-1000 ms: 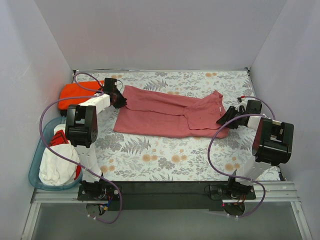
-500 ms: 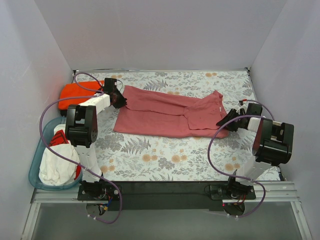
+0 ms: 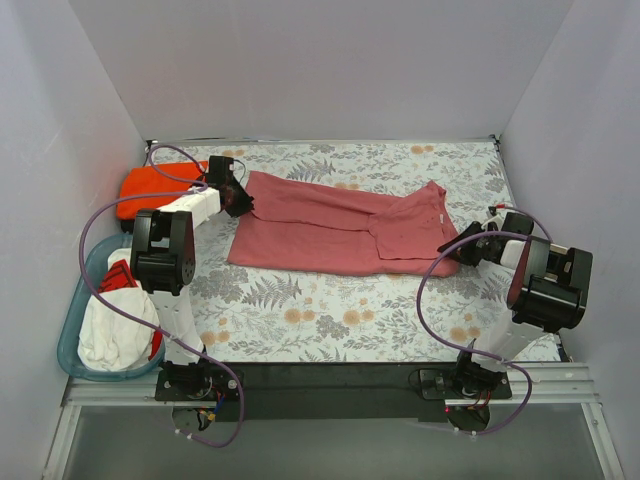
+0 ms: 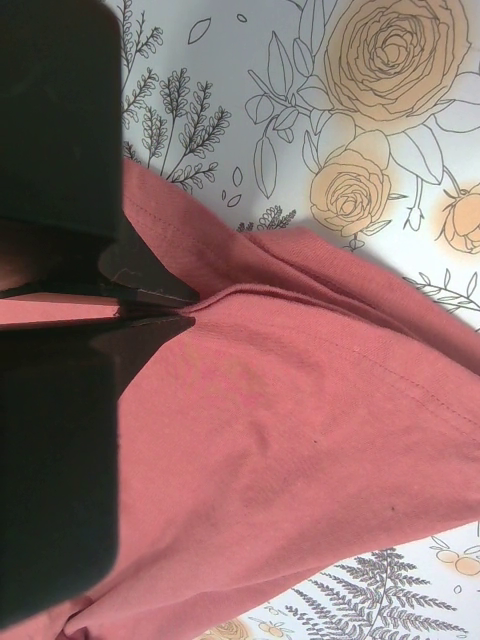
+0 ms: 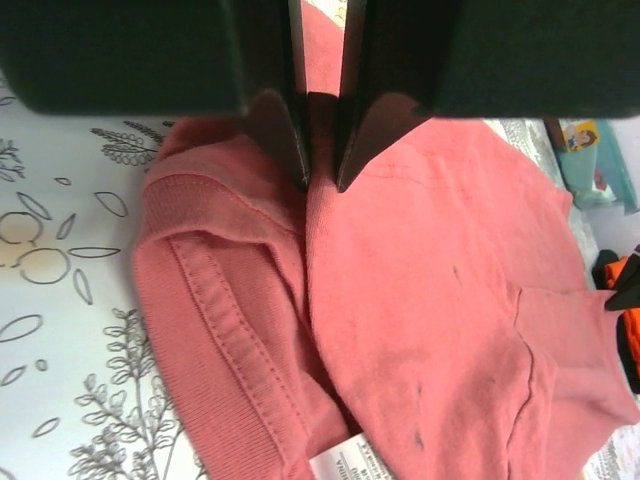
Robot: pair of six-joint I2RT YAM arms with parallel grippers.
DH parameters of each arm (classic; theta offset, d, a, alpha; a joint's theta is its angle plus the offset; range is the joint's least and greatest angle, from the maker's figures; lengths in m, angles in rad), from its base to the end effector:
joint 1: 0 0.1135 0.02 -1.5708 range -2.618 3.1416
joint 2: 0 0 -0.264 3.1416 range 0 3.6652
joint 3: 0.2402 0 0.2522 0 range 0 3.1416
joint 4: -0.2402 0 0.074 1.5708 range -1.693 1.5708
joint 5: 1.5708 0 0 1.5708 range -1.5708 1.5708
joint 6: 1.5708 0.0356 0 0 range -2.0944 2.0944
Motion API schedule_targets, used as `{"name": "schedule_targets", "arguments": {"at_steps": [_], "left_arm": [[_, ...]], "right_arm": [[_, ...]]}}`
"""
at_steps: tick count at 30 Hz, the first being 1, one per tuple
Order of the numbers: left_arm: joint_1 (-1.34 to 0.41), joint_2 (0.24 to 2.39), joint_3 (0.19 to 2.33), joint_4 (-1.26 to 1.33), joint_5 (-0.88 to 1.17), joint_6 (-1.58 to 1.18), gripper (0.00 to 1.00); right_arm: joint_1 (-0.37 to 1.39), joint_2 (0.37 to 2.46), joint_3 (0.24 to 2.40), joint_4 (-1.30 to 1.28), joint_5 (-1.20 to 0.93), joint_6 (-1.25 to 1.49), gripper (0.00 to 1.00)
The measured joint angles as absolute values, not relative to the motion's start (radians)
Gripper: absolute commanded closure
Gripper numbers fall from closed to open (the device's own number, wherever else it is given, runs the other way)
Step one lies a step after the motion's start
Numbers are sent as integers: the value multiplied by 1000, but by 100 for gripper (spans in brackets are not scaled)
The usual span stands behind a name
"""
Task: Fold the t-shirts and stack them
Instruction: Flatten the tshirt out
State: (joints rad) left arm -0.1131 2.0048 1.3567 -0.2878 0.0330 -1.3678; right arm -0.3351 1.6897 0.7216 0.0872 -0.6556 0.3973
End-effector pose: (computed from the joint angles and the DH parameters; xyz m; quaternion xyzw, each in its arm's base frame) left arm 0.4246 -0.0494 0.1648 -0.5534 0.7721 -0.2221 0.2198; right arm 0.2949 -0.0797 0.1290 0.2174 0.8709 0.3128 0.3106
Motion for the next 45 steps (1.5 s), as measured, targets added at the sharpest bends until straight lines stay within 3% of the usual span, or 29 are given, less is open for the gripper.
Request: {"name": "schedule_targets", "arguments": {"at_steps": [6, 10, 20, 32, 37, 45], "left_arm": [[-113, 2005, 1357, -288, 35, -1368, 100], [-113, 2005, 1357, -288, 35, -1368, 100], [-98, 2005, 1376, -313, 51, -1385, 100], [-43, 1976, 1930, -501, 91, -1430, 100], [-43, 1768, 1952, -574, 89, -1425, 100], [-43, 1178, 1873, -557, 43, -1364, 100]], "right_arm": [[-336, 1683, 722, 93, -691, 421, 86], [-336, 1682, 722, 105, -696, 427, 98], [-336, 1679, 757, 102, -691, 475, 99], [-338, 1570, 1319, -10, -653, 603, 99], [-384, 1409, 1435, -87, -692, 614, 99], [-542, 1081, 1514, -250, -751, 566, 99]]}}
